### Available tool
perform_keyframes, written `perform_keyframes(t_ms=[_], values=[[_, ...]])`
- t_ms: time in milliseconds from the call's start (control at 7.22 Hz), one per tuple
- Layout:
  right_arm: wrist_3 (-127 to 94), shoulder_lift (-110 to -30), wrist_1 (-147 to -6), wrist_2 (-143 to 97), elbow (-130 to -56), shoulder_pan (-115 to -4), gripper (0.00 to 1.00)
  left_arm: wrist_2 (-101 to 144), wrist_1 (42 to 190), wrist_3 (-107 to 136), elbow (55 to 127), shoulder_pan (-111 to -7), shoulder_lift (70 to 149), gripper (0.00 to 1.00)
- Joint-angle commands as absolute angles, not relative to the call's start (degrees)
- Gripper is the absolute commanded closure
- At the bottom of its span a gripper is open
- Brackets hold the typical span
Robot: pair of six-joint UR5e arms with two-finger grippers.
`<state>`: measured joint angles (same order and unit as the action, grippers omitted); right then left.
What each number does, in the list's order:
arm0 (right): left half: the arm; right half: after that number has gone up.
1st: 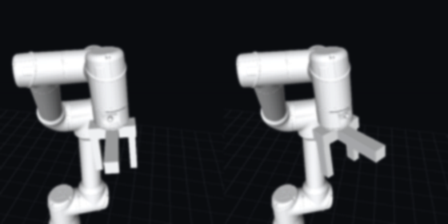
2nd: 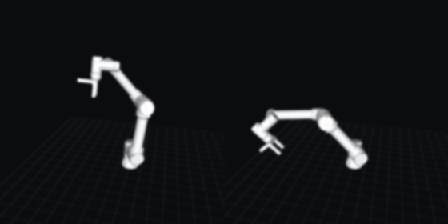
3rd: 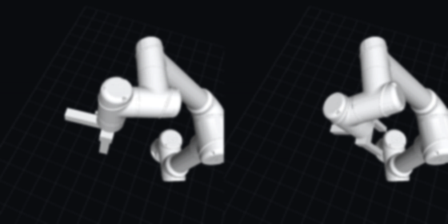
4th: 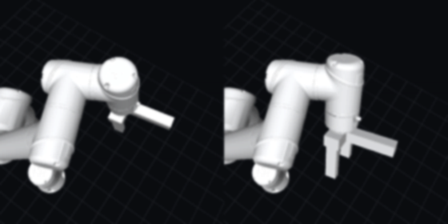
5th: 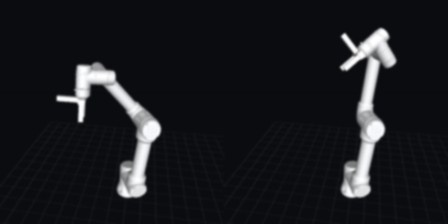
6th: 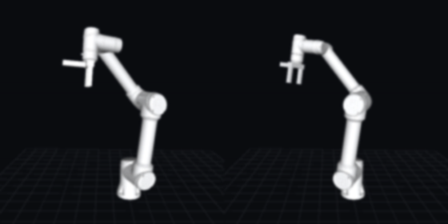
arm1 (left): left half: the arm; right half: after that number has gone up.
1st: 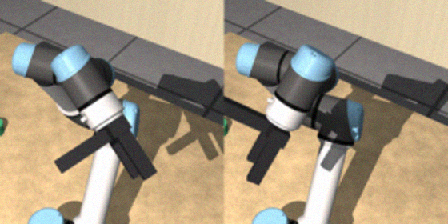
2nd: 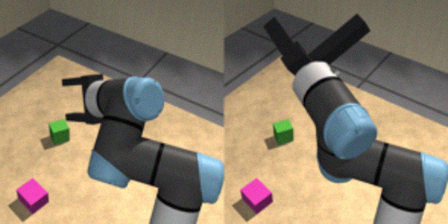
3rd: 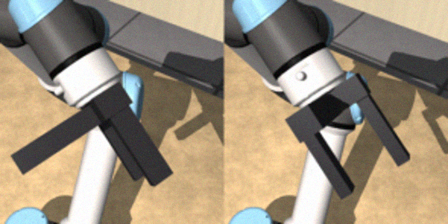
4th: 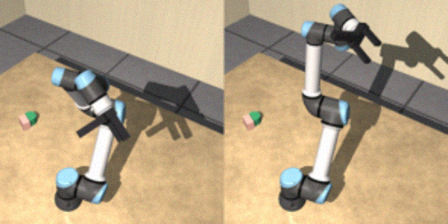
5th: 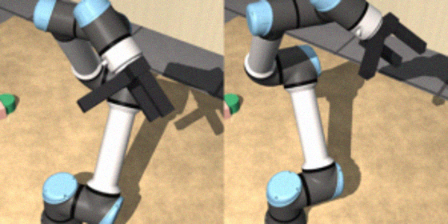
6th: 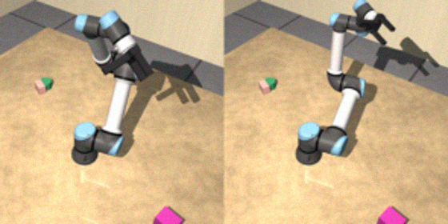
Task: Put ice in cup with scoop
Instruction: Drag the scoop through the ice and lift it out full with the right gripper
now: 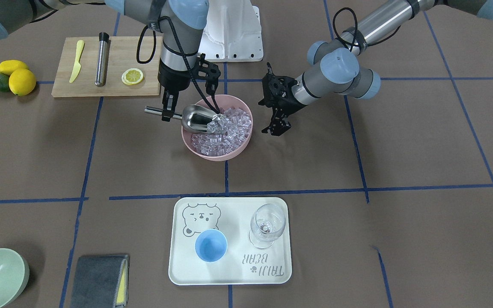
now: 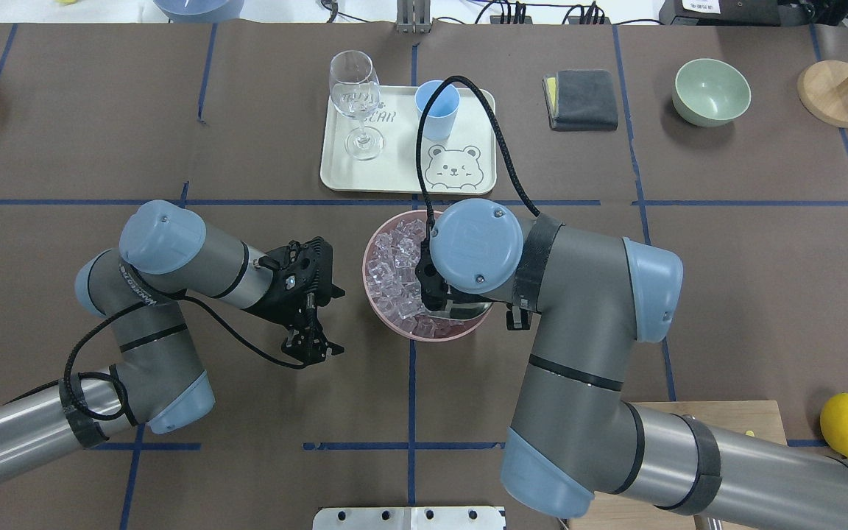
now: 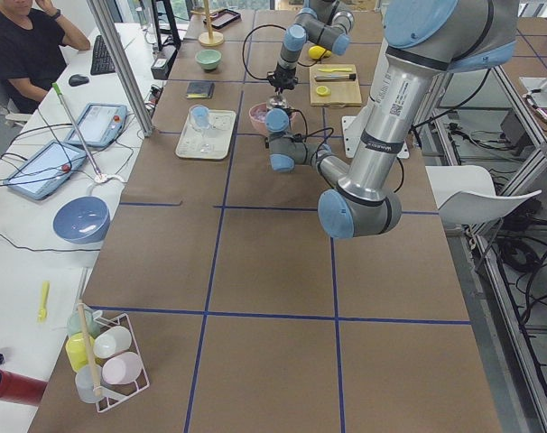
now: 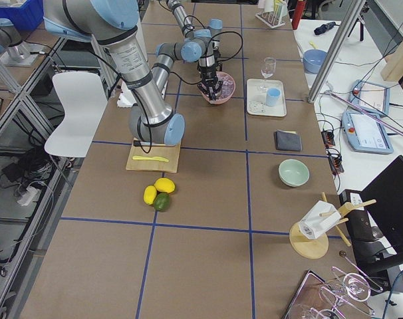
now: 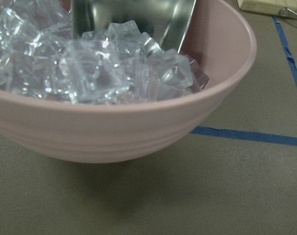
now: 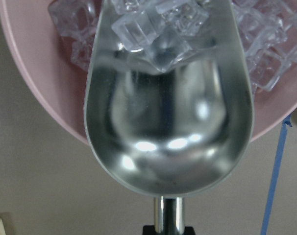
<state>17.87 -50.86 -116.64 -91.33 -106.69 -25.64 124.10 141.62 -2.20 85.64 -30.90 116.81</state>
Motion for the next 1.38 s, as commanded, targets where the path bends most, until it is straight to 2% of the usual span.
perform_keyframes(t_ms=[0,1246], values=[[16.3,-52.8,-110.7,-94.9,-107.0,-26.8,1.00,124.1,141.6,-2.2,85.7,-30.9,116.8,0.00],[10.0,-61.7,-89.4,-102.8,-106.9,-29.6,1.00,124.0,141.3,-1.9,85.7,-30.9,116.8,0.00]])
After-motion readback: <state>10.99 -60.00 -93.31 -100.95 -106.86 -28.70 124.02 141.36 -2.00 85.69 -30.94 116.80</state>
